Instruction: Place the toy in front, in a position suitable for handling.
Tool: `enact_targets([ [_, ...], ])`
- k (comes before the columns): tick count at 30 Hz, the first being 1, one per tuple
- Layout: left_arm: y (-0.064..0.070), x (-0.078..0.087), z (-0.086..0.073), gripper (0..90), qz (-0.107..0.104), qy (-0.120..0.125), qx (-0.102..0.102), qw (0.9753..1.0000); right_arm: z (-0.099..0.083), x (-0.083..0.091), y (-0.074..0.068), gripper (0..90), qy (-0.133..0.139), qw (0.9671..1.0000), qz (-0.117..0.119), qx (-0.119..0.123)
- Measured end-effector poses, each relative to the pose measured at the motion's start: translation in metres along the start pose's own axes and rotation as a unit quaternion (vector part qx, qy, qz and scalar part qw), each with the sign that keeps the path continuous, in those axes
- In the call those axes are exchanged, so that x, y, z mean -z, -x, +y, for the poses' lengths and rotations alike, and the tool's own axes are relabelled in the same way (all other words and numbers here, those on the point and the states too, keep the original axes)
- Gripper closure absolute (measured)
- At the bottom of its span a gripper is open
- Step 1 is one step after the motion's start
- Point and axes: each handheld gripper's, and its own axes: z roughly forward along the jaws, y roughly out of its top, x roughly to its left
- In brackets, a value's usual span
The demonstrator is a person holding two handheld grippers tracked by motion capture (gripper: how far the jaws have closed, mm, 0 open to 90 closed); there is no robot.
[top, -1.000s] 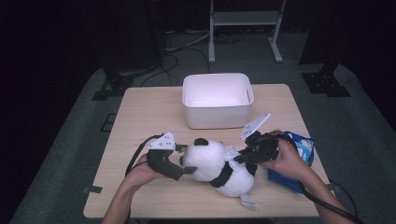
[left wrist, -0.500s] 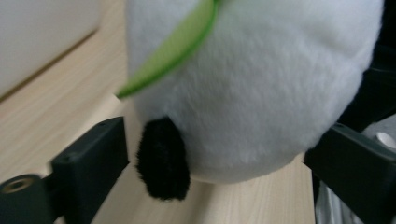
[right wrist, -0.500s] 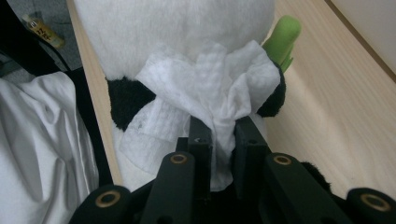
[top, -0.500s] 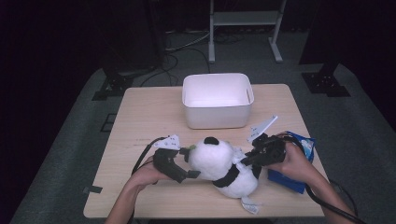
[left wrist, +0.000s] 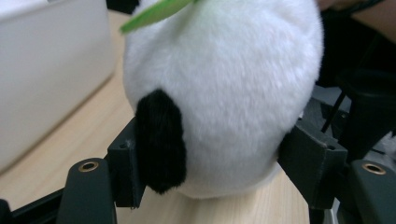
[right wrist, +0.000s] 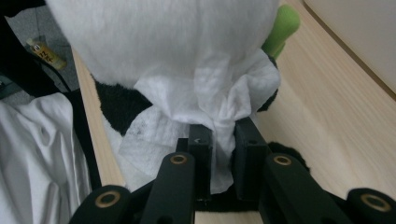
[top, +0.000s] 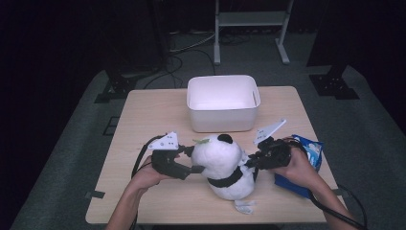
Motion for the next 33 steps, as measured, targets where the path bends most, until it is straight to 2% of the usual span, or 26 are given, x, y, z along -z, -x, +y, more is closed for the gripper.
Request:
enact_targets([
  [2,0.003,0.005,0.004,30.7,0.005,0.005,-0.008,0.9999,0.001,-0.001,0.000,78.9,0.002,1.0000,0.002,0.000],
  [5,0.006,0.013,0.009,30.8,0.014,0.012,-0.016,0.9997,0.006,-0.010,0.000,78.9,0.011,0.9996,0.025,-0.003],
  [9,0.004,0.012,0.005,30.7,0.012,0.010,-0.010,0.9998,0.008,-0.008,0.001,79.0,0.013,0.9996,0.026,-0.003],
  [14,0.006,0.009,0.004,30.0,0.012,0.008,-0.013,0.9998,0.005,0.004,0.003,79.0,0.022,0.9994,0.025,-0.008],
  [19,0.011,0.002,0.007,29.1,0.016,0.002,-0.022,0.9996,0.007,0.026,0.001,79.5,0.034,0.9993,0.014,-0.007],
  [24,0.016,-0.004,0.009,29.3,0.017,0.002,-0.027,0.9995,0.010,0.045,0.000,79.5,0.060,0.9981,0.016,-0.007],
  [28,0.016,-0.006,0.009,29.5,0.018,0.004,-0.026,0.9995,0.015,0.053,-0.002,79.5,0.067,0.9976,0.018,-0.004],
  [33,0.018,-0.009,0.009,29.5,0.019,0.004,-0.027,0.9994,0.030,0.061,-0.010,79.5,0.071,0.9971,0.022,0.011],
])
